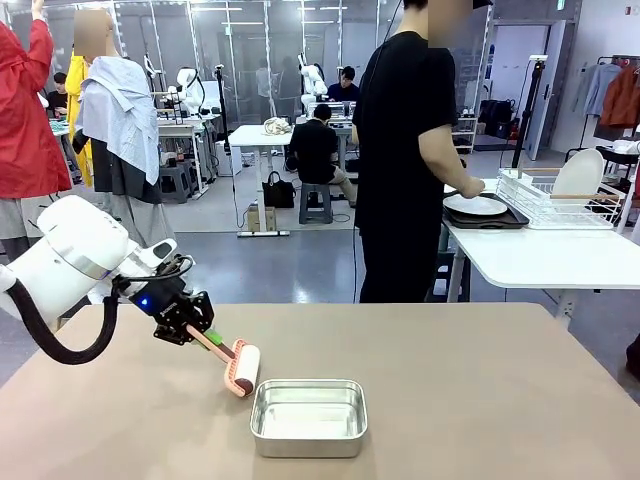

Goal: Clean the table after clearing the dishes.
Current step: When the right (or left) Handle tray is removed, use the right hand (or left hand) to clean the right (or left) side of the table with the Lint Roller.

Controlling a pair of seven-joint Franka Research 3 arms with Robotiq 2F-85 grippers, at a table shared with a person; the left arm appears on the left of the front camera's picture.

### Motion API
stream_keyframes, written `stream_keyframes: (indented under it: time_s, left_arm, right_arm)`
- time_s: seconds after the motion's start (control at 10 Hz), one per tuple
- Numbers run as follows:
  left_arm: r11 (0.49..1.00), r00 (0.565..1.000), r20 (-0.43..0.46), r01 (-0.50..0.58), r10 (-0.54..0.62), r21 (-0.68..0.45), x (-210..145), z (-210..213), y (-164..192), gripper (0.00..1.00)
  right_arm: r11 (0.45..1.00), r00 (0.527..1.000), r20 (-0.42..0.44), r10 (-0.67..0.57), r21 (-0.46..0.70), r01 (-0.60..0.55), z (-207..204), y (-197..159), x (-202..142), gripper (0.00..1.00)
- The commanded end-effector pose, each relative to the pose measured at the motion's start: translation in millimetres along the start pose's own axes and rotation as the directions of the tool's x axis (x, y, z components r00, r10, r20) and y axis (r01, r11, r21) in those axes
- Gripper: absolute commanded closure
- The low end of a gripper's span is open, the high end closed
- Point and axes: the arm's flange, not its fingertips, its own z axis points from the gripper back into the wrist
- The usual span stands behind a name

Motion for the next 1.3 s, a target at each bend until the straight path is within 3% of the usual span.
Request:
stream_keyframes:
  time_s: [0.0, 0.3, 0.5, 0.9, 1.2]
  left_arm:
    - [0.999, 1.0, -0.025, -0.016, 0.017, 0.046, 8.7, -9.5, 41.5, 0.8]
    - [1.0, 0.996, -0.084, -0.009, 0.009, -0.001, 15.1, 5.3, 99.7, 0.8]
    - [0.999, 0.997, -0.073, -0.037, 0.039, 0.029, 16.7, 20.5, 127.3, 0.8]
    - [0.981, 0.993, -0.038, -0.106, 0.113, 0.162, 8.8, 63.0, 168.4, 0.8]
    - [0.922, 0.983, 0.069, -0.184, 0.17, 0.34, -6.8, 113.0, 189.7, 0.8]
  right_arm:
    - [1.0, 1.0, -0.01, 0.009, 0.002, -0.009, 2.9, 1.5, -2.3, 0.0]
    - [1.0, 1.0, -0.01, 0.009, 0.002, -0.009, 2.9, 1.5, -2.3, 0.0]
    - [1.0, 1.0, -0.01, 0.009, 0.002, -0.009, 2.9, 1.5, -2.3, 0.0]
    - [1.0, 1.0, -0.01, 0.009, 0.002, -0.009, 2.9, 1.5, -2.3, 0.0]
    - [1.0, 1.0, -0.01, 0.009, 0.002, -0.009, 2.9, 1.5, -2.3, 0.0]
